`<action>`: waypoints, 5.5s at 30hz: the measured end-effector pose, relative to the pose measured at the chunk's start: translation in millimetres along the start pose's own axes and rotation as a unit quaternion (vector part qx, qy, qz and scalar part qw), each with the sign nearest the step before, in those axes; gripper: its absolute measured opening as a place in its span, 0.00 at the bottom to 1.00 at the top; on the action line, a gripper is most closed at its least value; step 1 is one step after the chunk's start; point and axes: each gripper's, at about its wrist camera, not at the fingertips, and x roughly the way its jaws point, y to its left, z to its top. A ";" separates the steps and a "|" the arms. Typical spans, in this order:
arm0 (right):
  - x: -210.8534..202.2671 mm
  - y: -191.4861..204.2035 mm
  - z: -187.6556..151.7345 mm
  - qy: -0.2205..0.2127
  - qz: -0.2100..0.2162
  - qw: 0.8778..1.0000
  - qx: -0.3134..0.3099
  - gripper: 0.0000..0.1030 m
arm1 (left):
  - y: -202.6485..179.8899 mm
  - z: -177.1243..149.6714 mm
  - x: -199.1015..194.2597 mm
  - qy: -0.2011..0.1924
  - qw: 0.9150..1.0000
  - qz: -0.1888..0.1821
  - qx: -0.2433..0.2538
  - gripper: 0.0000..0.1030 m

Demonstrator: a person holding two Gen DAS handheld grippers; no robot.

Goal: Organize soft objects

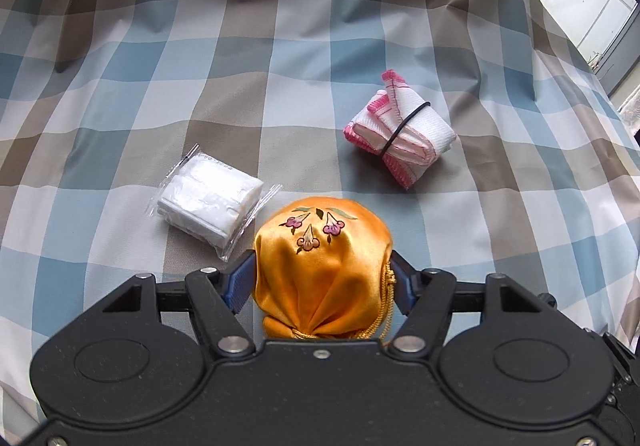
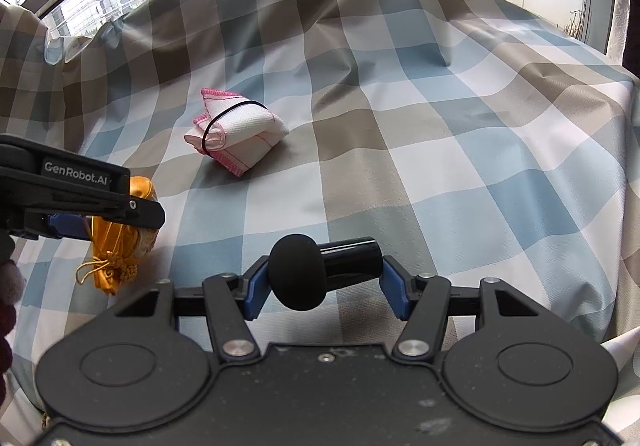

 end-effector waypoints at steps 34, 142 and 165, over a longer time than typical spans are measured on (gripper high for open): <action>-198.5 53.7 -108.1 -0.029 0.030 0.999 -0.031 0.56 | 37.7 -185.3 -141.7 -0.033 0.998 0.054 -0.008 0.62; -192.5 54.4 -119.9 0.006 0.041 0.999 -0.036 0.65 | 39.7 -194.0 -132.3 -0.008 0.996 0.085 -0.016 0.78; -186.3 53.6 -115.0 0.023 0.035 0.999 -0.025 0.67 | 41.0 -185.8 -129.6 0.014 0.997 0.076 -0.022 0.78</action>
